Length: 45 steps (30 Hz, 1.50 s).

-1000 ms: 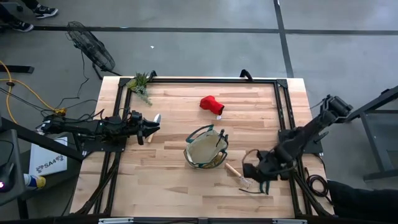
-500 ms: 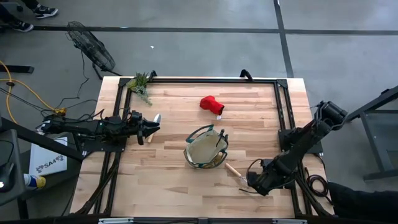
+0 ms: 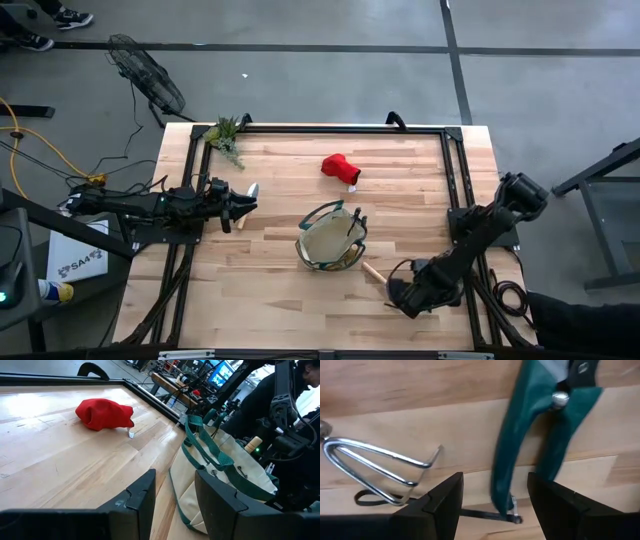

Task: Pick & Place Garden tools in Gardening bag
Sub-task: Put the green shear scissors into the white gardening bag

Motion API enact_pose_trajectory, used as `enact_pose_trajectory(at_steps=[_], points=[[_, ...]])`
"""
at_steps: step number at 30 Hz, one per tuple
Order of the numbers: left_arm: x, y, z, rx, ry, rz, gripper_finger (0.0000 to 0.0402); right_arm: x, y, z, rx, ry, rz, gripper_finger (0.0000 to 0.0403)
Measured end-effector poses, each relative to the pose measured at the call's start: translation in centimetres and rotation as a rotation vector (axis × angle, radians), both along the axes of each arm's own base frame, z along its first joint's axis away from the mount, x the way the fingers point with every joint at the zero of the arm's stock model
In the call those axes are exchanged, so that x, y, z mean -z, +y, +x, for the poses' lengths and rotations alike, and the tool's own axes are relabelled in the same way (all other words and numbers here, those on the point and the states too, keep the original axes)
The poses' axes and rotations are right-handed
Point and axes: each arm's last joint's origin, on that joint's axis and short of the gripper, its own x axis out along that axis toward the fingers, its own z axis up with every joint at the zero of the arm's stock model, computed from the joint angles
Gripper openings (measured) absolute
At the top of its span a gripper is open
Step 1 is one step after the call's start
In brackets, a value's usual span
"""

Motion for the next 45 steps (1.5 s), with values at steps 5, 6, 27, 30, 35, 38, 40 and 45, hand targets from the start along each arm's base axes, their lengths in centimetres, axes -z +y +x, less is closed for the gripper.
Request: enact_pose_trajectory(at_steps=[5, 6, 27, 30, 35, 38, 40, 45], points=[[0.0, 0.0, 0.0, -0.001, 0.000, 0.000, 0.0134, 0.6, 0.1, 0.2, -0.002, 0.007, -0.008, 0.0206], [0.0, 0.0, 0.0, 0.000, 0.000, 0.000, 0.0134, 0.7, 0.2, 0.2, -0.002, 0.011, -0.012, 0.0201], [0.0, 0.0, 0.0, 0.001, 0.001, 0.000, 0.0134, 1.0, 0.3, 0.3, -0.061, -0.003, -0.008, 0.0044], [0.0, 0.0, 0.0, 0.000, 0.001, 0.000, 0.0134, 0.3, 0.2, 0.2, -0.072, -0.026, 0.018, 0.0044], [0.0, 0.0, 0.0, 0.001, 0.002, 0.000, 0.0134, -1.9, -0.1, -0.2, -0.091, -0.097, 0.064, 0.0044], [0.0, 0.0, 0.0, 0.001, 0.002, 0.000, 0.0134, -3.8, -0.6, -0.5, -0.101, -0.190, 0.079, 0.0044], [0.0, 0.0, 0.0, 0.000, 0.002, 0.000, 0.0134, -5.2, -1.1, -0.7, -0.112, -0.272, 0.074, 0.0044], [0.0, 0.0, 0.0, 0.001, 0.002, 0.000, 0.0134, -8.9, -2.6, -1.8, -0.145, -0.488, 0.081, 0.0044]])
